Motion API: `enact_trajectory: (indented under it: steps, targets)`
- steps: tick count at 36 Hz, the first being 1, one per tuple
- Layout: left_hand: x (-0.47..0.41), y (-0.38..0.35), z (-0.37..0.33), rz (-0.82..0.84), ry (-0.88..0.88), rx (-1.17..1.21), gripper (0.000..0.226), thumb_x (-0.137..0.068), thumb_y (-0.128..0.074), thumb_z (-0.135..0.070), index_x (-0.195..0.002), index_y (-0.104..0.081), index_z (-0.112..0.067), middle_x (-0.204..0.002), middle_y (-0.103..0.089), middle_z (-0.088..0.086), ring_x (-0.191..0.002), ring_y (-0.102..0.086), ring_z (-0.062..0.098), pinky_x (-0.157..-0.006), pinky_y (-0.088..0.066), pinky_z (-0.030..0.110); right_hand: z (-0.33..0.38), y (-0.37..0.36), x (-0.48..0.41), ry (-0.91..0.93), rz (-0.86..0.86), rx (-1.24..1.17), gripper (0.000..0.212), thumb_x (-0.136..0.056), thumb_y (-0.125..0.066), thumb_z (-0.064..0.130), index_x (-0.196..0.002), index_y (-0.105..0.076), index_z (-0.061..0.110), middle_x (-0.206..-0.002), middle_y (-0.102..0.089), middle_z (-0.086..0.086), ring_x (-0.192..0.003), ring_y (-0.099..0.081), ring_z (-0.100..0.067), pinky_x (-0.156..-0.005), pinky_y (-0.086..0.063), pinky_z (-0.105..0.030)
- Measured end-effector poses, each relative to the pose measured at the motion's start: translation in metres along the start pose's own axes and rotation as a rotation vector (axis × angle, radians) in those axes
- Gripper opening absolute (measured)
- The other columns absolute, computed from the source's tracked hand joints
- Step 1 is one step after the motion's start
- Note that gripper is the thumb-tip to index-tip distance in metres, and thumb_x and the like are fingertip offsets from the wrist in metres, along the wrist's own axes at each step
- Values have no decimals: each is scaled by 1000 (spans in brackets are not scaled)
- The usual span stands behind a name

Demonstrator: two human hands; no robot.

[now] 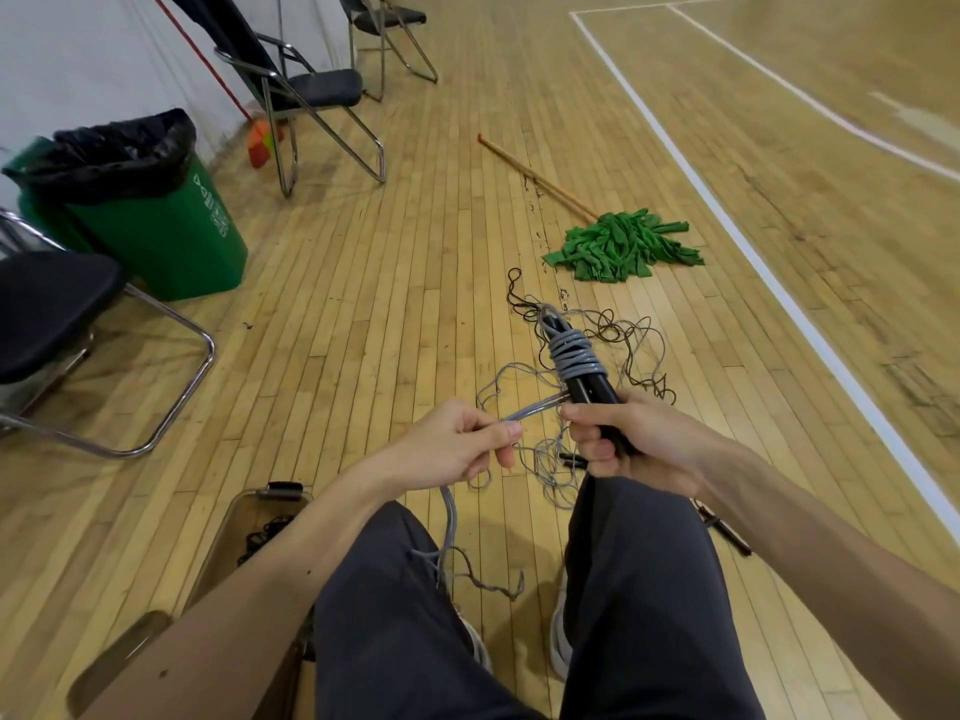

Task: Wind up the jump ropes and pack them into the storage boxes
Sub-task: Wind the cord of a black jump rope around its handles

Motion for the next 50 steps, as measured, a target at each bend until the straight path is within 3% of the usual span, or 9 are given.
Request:
enact_trajectory:
  steps: [5, 20, 25, 30, 36, 40, 42, 45, 50]
  targets:
    - [1, 9, -3, -36, -10, -33, 39, -101, -56, -35, -78, -71, -9, -49, -47, -1, -40, -36, 6, -46, -34, 12, 1, 2, -4, 47, -23, 51, 11, -99, -58, 8, -96, -48, 12, -67, -42, 1, -54, -35, -10, -47, -31, -20]
    - [3, 26, 7, -189, 29, -301, 40, -98, -58, -46, -80, -71, -13, -47, -55, -6, -42, -48, 7, -52, -43, 21, 7, 20, -11, 221, -258, 459, 20, -101, -60, 16, -105, -54, -3, -67, -65, -12, -45, -52, -20, -41, -44, -29]
    - [9, 25, -3, -252, -14, -546, 39, -96, -58, -51, -81, -68, -17, -52, -45, -10, -47, -39, 6, -50, -32, 23, 2, 32, -17, 204, -294, 514, 17, -100, -61, 18, -104, -57, 2, -71, -70, -10, -42, -50, -16, -42, -42, -29]
    - [14, 25, -26, -379, -116, -909, 24, -102, -52, -41, -112, -62, -21, -72, -53, -8, -67, -53, 13, -62, -44, 28, 0, 39, -21, 163, -340, 471, 16, -99, -63, 17, -107, -58, 3, -70, -70, -9, -43, -50, -16, -40, -41, -27]
    - [26, 21, -69, -411, -373, -1079, 25, -106, -43, -37, -114, -57, -19, -82, -60, -5, -68, -55, 14, -58, -35, 22, -4, 33, -22, 69, -295, 545, 17, -99, -64, 20, -105, -58, 4, -71, -69, -10, -43, -51, -13, -42, -43, -24]
    - [32, 21, -81, -289, -521, -1098, 22, -99, -58, -34, -100, -70, -16, -82, -67, -4, -62, -50, 9, -50, -21, 11, -12, 25, -20, -63, -171, 641, 22, -96, -68, 22, -98, -59, 2, -65, -62, -5, -48, -50, -14, -43, -43, -24]
    - [36, 22, -87, -232, -575, -1098, 22, -95, -62, -33, -92, -71, -13, -76, -66, -2, -57, -52, 12, -47, -28, 14, -17, 17, -17, -94, -104, 623, 21, -97, -67, 21, -97, -58, 3, -65, -57, -5, -48, -48, -14, -43, -41, -24]
    - [41, 21, -96, -196, -622, -1111, 32, -95, -52, -37, -95, -72, -12, -77, -64, -2, -59, -57, 16, -49, -40, 25, -22, 5, -12, -148, -22, 640, 19, -97, -66, 20, -95, -56, 4, -65, -55, -5, -46, -46, -14, -42, -40, -23]
    - [41, 19, -111, -114, -573, -1176, 41, -99, -42, -44, -110, -69, -15, -93, -59, -5, -74, -50, 9, -55, -29, 14, -26, -19, -6, -224, 95, 723, 21, -97, -66, 23, -92, -56, 6, -64, -55, -3, -46, -47, -14, -43, -41, -24]
Point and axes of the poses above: each hand's wrist, its own x-axis away from the middle knuckle, its own y-axis out of the back of the hand, z = x × y, the point moved 8 cm from there along -x, towards the middle knuckle
